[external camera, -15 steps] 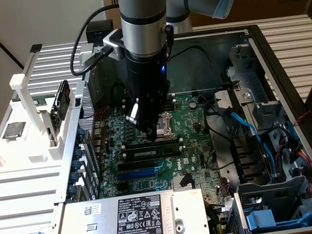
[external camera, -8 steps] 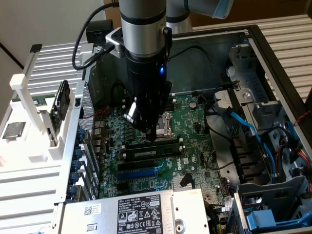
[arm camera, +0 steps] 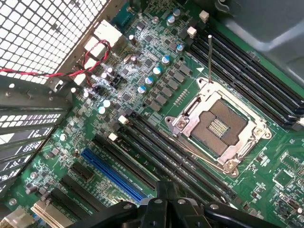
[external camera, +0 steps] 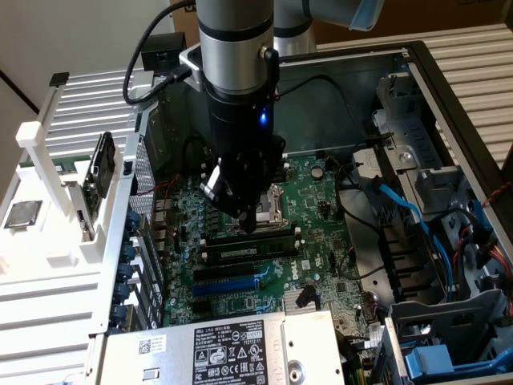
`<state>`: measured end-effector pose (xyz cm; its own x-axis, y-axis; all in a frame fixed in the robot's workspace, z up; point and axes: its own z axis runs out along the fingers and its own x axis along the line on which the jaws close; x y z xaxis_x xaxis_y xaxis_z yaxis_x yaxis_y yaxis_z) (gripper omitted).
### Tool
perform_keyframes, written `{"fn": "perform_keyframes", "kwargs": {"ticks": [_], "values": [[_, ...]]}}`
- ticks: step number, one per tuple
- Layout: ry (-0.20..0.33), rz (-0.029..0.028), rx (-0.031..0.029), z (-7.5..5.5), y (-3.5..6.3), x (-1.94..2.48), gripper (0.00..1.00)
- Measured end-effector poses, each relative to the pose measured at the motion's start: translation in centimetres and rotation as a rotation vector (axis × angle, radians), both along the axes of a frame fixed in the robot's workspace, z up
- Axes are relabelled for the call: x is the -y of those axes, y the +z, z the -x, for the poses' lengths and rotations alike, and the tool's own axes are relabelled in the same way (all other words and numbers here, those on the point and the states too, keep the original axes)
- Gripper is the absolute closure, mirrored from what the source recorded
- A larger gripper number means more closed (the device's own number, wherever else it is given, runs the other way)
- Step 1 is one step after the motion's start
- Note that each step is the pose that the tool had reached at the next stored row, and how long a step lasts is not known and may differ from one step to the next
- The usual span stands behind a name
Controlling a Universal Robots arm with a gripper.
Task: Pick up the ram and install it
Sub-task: 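Press down the ram until it locks into place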
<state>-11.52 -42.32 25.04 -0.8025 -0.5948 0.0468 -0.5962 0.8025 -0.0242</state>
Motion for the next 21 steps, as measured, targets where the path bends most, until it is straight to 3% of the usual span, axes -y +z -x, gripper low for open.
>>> {"fn": "perform_keyframes", "kwargs": {"ticks": [4, 15, 21], "values": [[-0.075, -0.0001, 0.0001, 0.00, -0.01, 0.00, 0.90], [-0.373, 0.0000, 0.0000, 0.00, -0.03, 0.00, 0.90], [-0.447, -0.0001, 0.0000, 0.00, -0.03, 0.00, 0.90]]}}
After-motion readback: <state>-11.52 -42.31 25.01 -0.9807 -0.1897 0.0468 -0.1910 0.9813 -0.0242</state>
